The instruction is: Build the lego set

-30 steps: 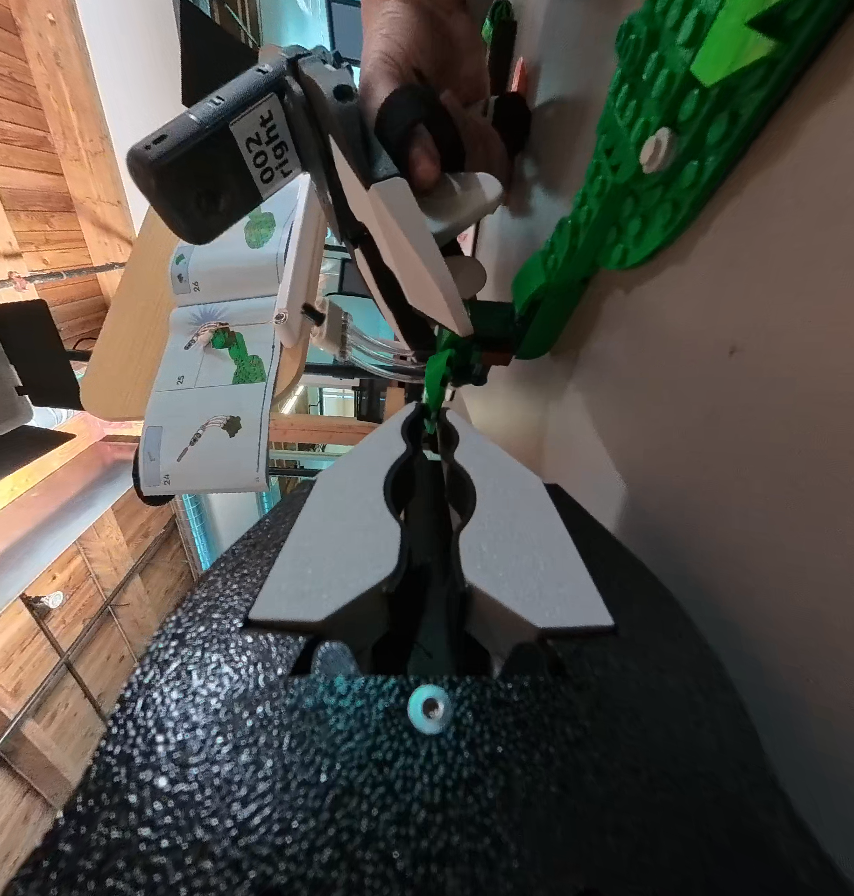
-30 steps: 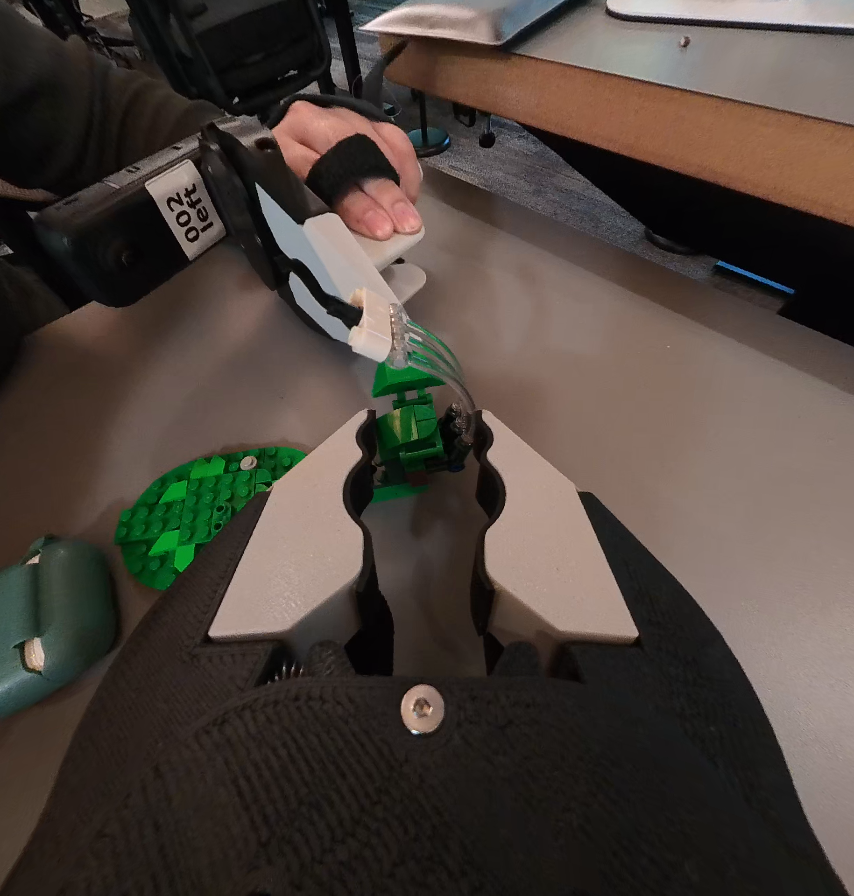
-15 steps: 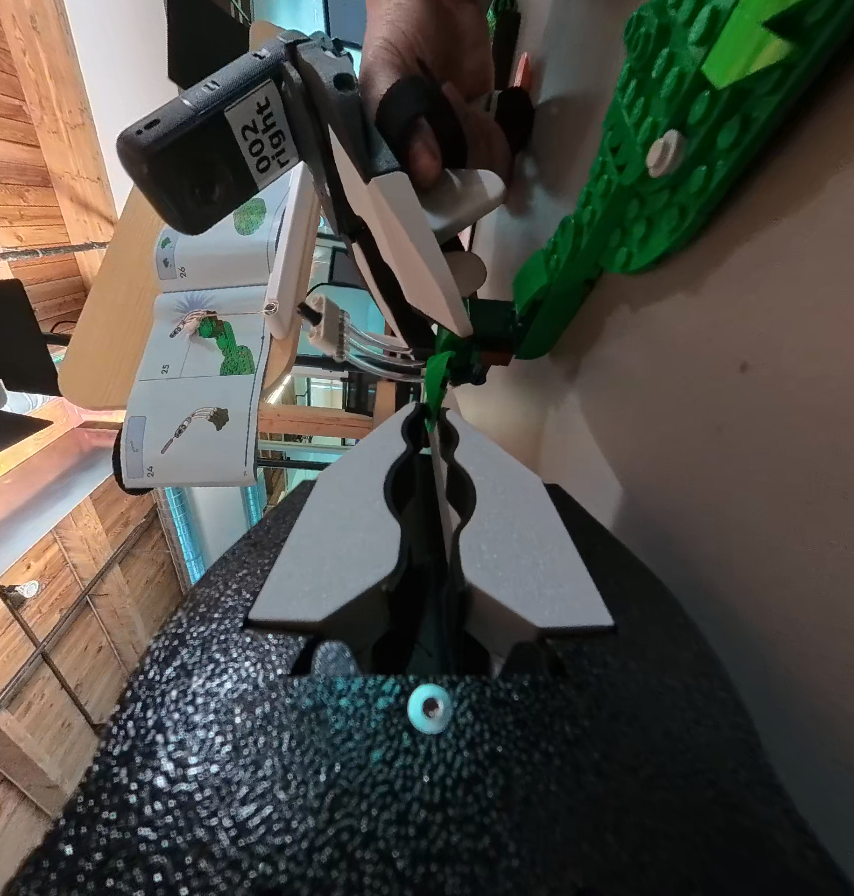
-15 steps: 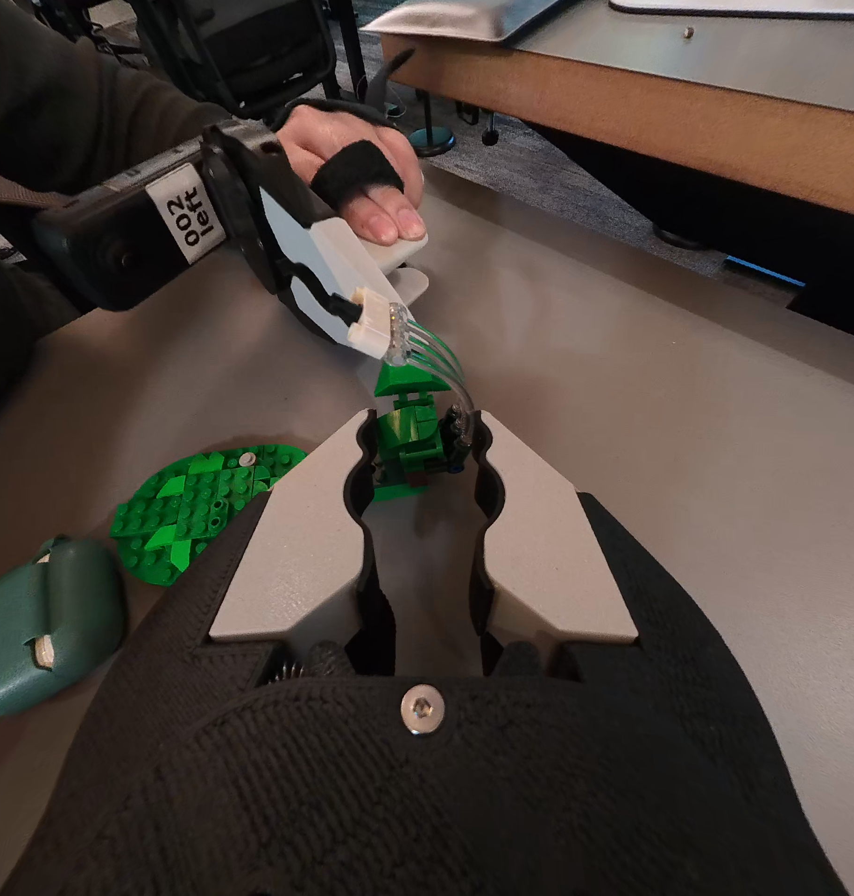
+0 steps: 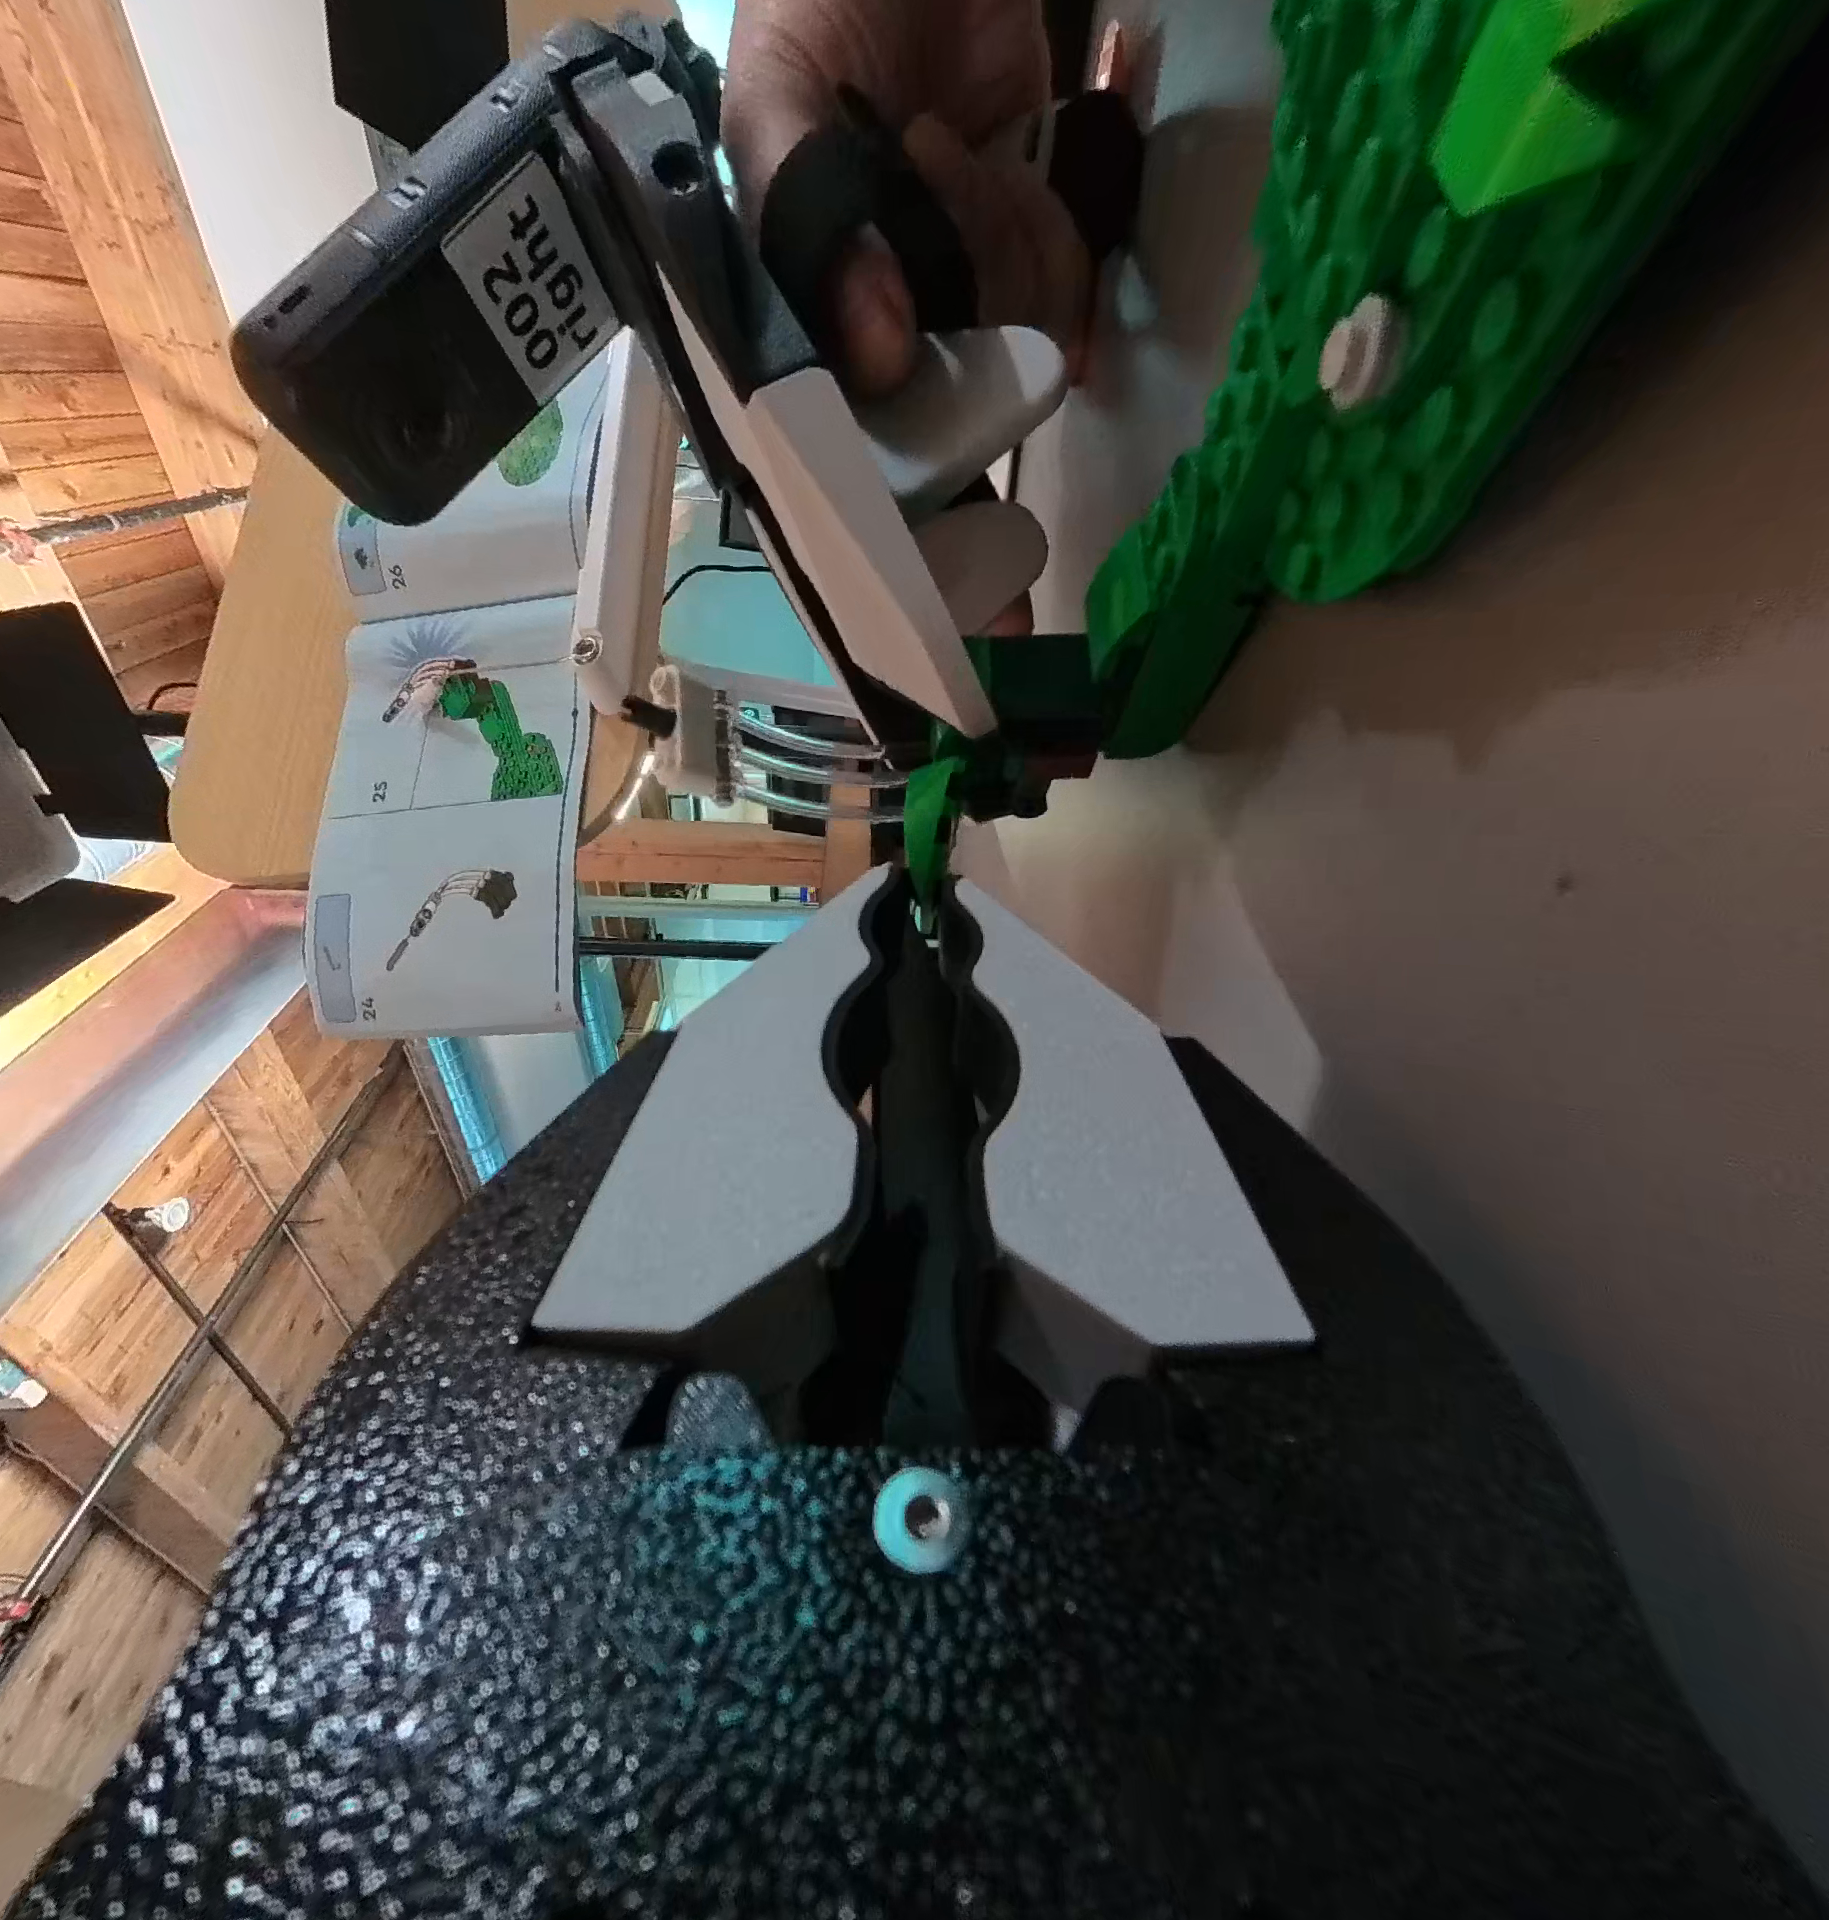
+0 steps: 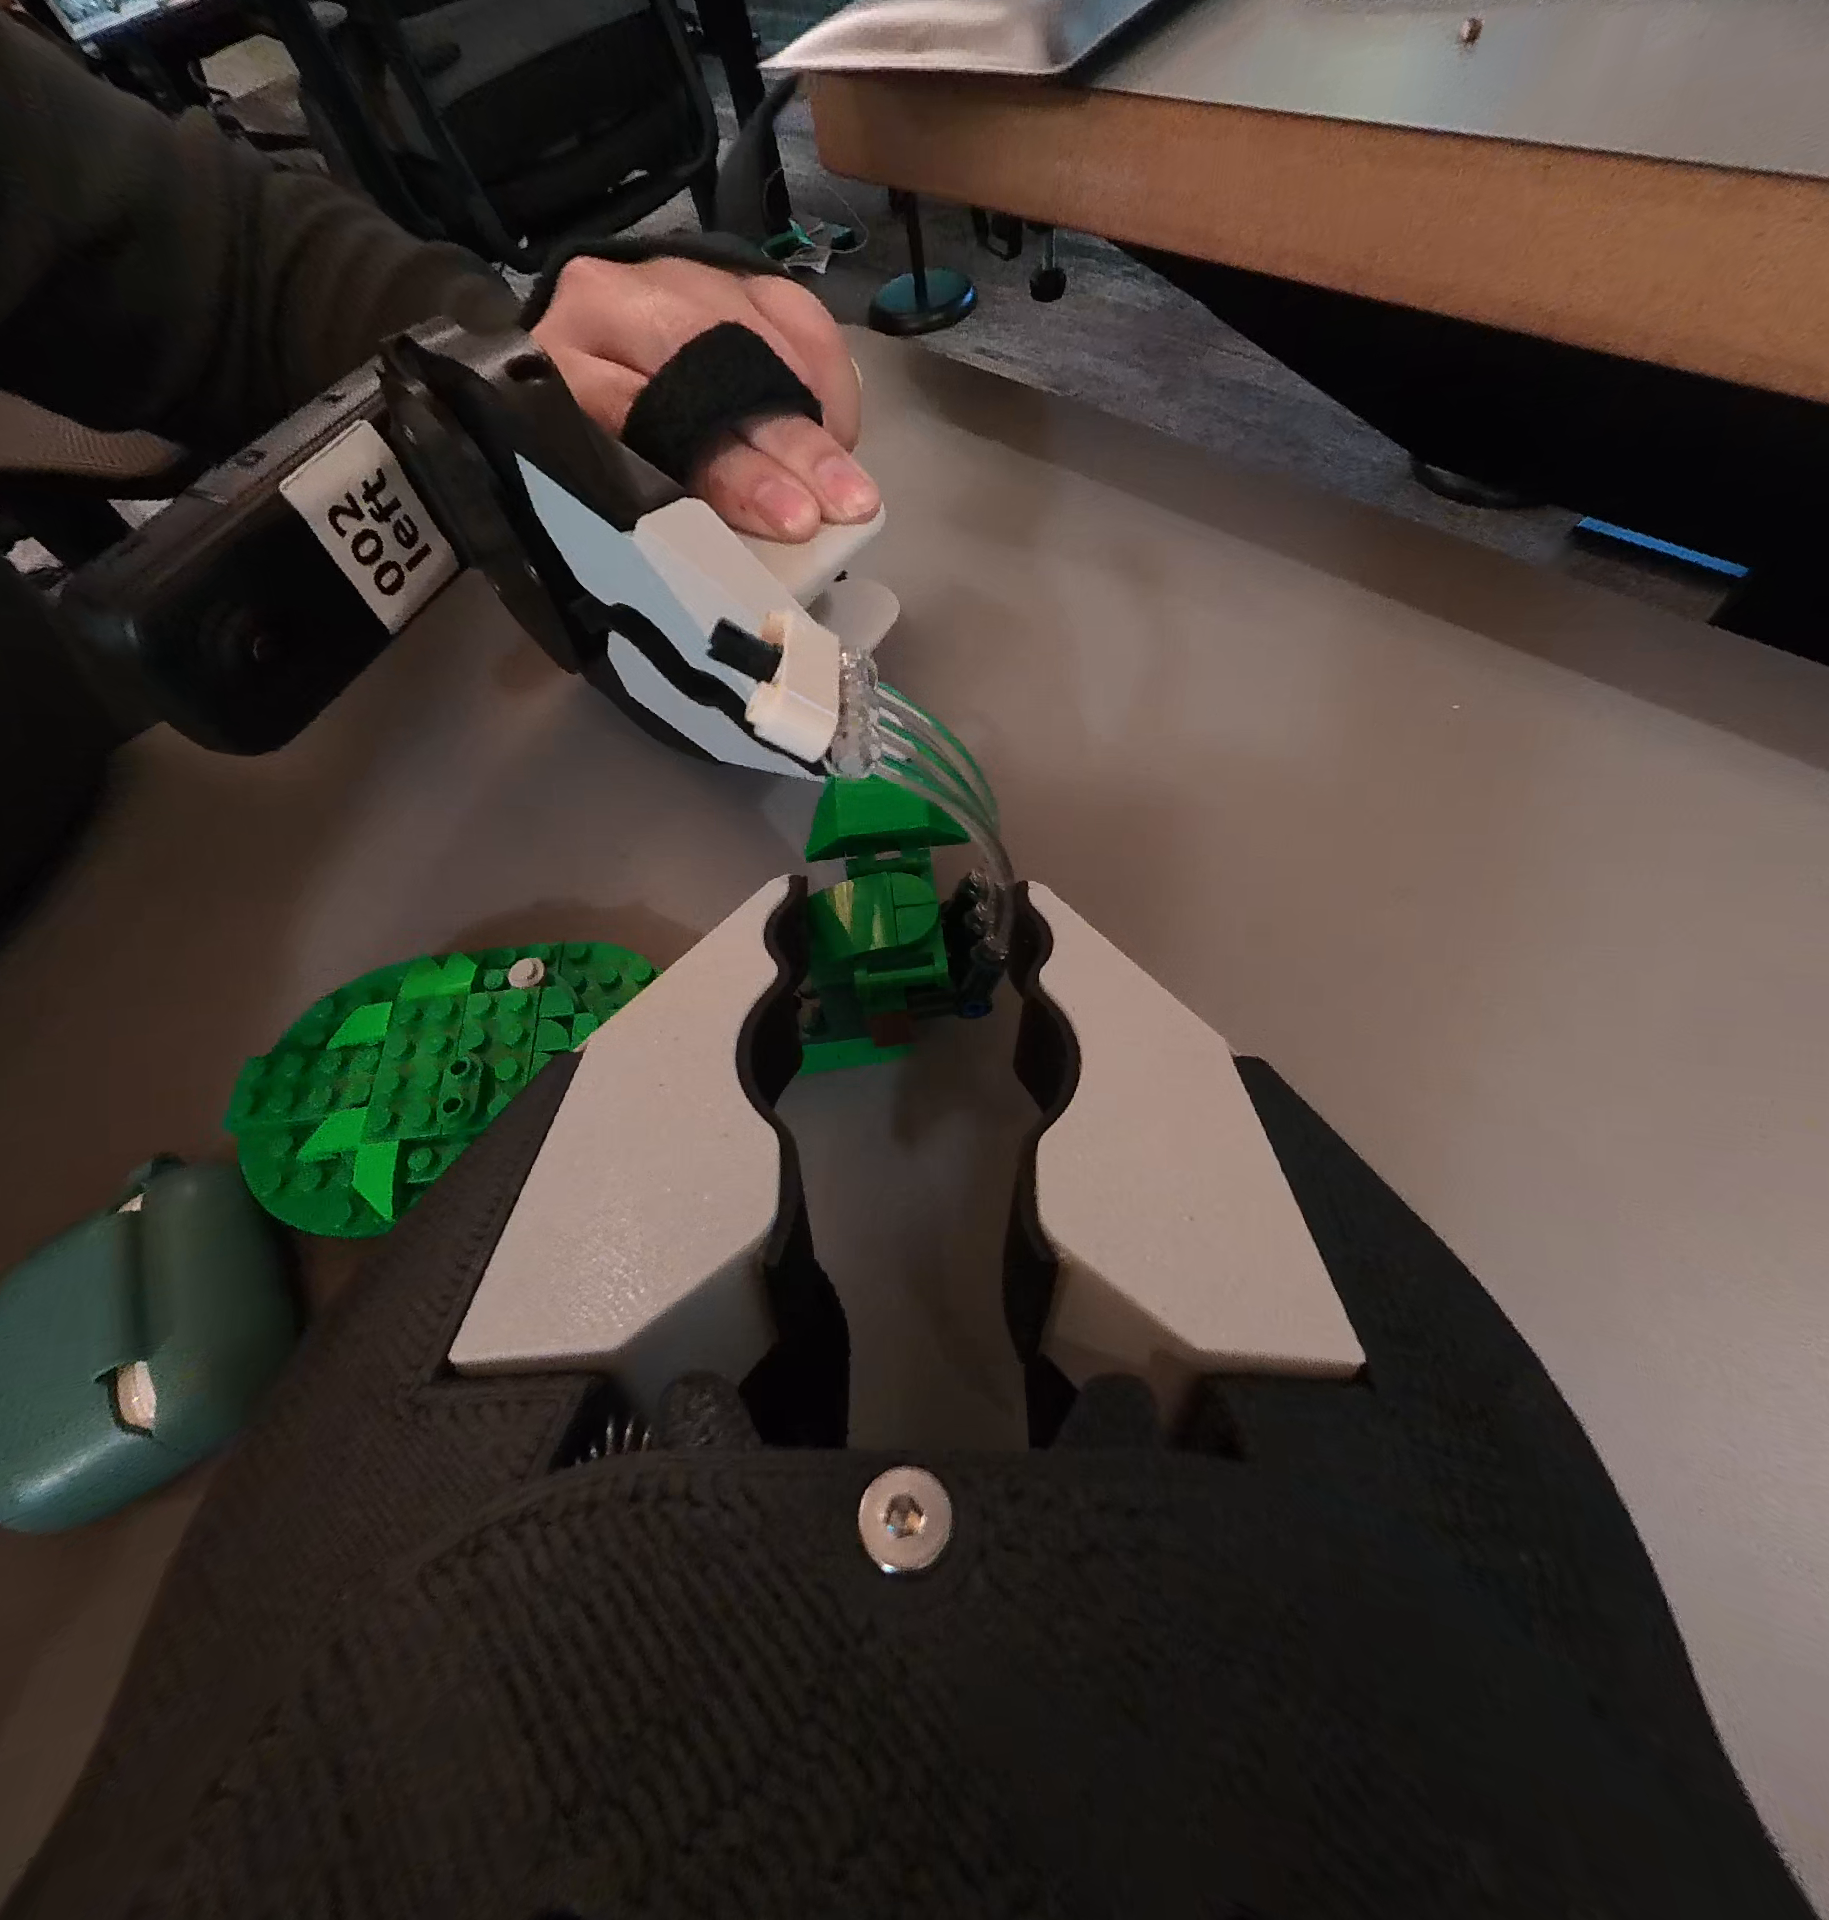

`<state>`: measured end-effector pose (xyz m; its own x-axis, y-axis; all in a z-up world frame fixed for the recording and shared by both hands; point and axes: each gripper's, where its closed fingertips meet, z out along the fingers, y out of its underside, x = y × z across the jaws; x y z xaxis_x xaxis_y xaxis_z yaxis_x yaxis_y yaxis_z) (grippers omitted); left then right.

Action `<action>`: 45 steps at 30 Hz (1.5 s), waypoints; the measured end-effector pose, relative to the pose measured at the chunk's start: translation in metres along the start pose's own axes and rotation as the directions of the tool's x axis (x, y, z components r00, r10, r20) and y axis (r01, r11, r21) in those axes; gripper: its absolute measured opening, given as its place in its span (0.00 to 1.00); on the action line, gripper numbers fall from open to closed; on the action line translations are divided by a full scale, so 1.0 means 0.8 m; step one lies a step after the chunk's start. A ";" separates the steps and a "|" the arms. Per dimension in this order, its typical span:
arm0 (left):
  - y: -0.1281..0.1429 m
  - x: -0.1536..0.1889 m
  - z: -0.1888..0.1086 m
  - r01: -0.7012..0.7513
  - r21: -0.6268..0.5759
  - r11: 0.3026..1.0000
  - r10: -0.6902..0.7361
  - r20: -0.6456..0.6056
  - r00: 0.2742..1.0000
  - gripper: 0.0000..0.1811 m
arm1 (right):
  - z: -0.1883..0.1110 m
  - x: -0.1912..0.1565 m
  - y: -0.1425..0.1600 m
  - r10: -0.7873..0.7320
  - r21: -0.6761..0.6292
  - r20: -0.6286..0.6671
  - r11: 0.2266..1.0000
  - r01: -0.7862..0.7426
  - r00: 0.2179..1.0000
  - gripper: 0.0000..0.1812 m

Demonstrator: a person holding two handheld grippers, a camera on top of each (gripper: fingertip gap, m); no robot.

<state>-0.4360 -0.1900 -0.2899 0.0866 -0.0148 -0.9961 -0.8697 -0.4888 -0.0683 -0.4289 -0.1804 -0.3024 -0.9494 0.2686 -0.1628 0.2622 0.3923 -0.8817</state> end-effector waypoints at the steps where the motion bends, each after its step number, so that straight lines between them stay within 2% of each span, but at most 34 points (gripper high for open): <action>1: 0.000 0.000 0.000 0.009 0.003 1.000 -0.009 -0.004 1.000 0.01 | 0.000 0.000 0.000 0.001 0.000 0.000 1.000 -0.001 1.000 0.21; 9: 0.002 0.002 -0.002 0.068 0.022 0.997 -0.068 -0.015 0.998 0.02 | 0.001 0.002 -0.001 -0.016 0.004 -0.021 1.000 0.016 1.000 0.21; 13: 0.035 -0.020 -0.006 0.171 -0.070 0.983 -0.166 0.071 0.984 0.03 | -0.003 0.013 -0.003 -0.032 0.012 -0.097 0.999 0.033 0.995 0.22; 17: 0.050 -0.035 -0.005 0.265 -0.082 0.961 -0.253 0.130 0.959 0.08 | -0.008 0.020 -0.005 -0.070 0.020 -0.149 0.997 0.073 0.986 0.23; 19: 0.055 -0.042 -0.004 0.291 -0.076 0.954 -0.276 0.160 0.948 0.14 | -0.020 0.018 -0.005 -0.104 0.015 -0.160 0.994 0.107 0.982 0.27; 23: 0.064 -0.044 0.001 0.364 -0.074 0.929 -0.349 0.161 0.923 0.29 | -0.061 0.012 -0.004 -0.027 0.005 -0.221 1.000 0.029 0.975 0.36; 27: 0.062 -0.058 -0.005 0.434 -0.008 0.901 -0.425 0.188 0.886 0.29 | -0.098 -0.004 0.010 0.011 -0.102 -0.336 0.994 -0.048 0.942 0.40; 30: 0.061 -0.072 -0.014 0.501 0.055 0.863 -0.501 0.211 0.839 0.28 | -0.124 -0.033 -0.022 0.021 0.012 -0.446 1.000 -0.017 0.895 0.38; 32: 0.055 -0.078 -0.020 0.521 0.095 0.848 -0.529 0.214 0.821 0.28 | -0.148 -0.045 -0.046 0.033 0.124 -0.579 0.991 0.049 0.814 0.37; 34: 0.045 -0.082 -0.027 0.503 0.126 0.855 -0.518 0.217 0.827 0.28 | -0.180 -0.056 -0.070 0.074 0.243 -0.725 0.958 0.154 0.685 0.34; 38: 0.026 -0.088 -0.037 0.537 0.175 0.825 -0.565 0.213 0.797 0.27 | -0.226 -0.096 -0.091 0.215 0.396 -0.867 0.844 0.362 0.449 0.27; 40: 0.018 -0.095 -0.044 0.574 0.208 0.792 -0.610 0.217 0.762 0.26 | -0.241 -0.115 -0.087 0.264 0.384 -0.917 0.789 0.479 0.300 0.23; 42: 0.014 -0.104 -0.053 0.619 0.243 0.747 -0.664 0.228 0.712 0.26 | -0.249 -0.128 -0.074 0.268 0.293 -0.955 0.780 0.554 0.127 0.18; 45: 0.004 -0.134 -0.071 0.686 0.362 0.631 -0.774 0.234 0.588 0.23 | -0.261 -0.147 -0.049 0.315 0.203 -0.945 0.769 0.606 -0.084 0.14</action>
<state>-0.4207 -0.2398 -0.1803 0.6103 0.5742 -0.5457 -0.6651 -0.0027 -0.7467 -0.2911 -0.0437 -0.1560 0.3263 0.9326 0.1542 -0.4090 0.2863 -0.8665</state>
